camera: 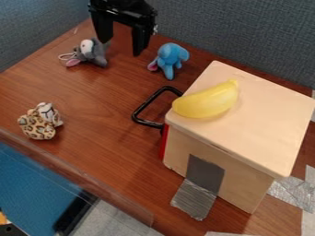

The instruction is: Remove the yellow banana from the top of the drawer and put on the left side of the table

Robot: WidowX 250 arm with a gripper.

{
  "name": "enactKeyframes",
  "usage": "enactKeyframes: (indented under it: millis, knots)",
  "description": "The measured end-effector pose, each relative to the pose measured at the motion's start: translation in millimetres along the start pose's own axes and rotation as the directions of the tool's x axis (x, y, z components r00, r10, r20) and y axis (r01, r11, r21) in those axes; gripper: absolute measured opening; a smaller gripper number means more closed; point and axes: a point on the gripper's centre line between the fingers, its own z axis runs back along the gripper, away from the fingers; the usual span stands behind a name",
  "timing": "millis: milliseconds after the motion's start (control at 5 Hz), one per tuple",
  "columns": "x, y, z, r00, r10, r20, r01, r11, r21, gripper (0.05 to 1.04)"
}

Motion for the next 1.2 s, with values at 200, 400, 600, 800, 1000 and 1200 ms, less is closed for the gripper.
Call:
enactKeyframes:
  millis: [200,400,600,800,1000,1200]
  knots:
    - [-4,-1,-10,1.0,0.004,-0.031,-0.004,1.0,-0.008,1.0]
    - [-2,-35,3,0.998,-0.053,-0.018,0.052,0.998,-0.047,0.999]
    - [4,-66,26,0.993,-0.114,0.026,0.115,0.991,-0.074,0.999]
    - [6,-96,40,0.983,-0.175,0.06,0.181,0.977,-0.115,0.999]
    - [1,-124,42,0.964,-0.258,0.06,0.264,0.955,-0.137,0.999]
    - [-3,-142,38,0.947,-0.317,0.056,0.322,0.935,-0.151,0.999]
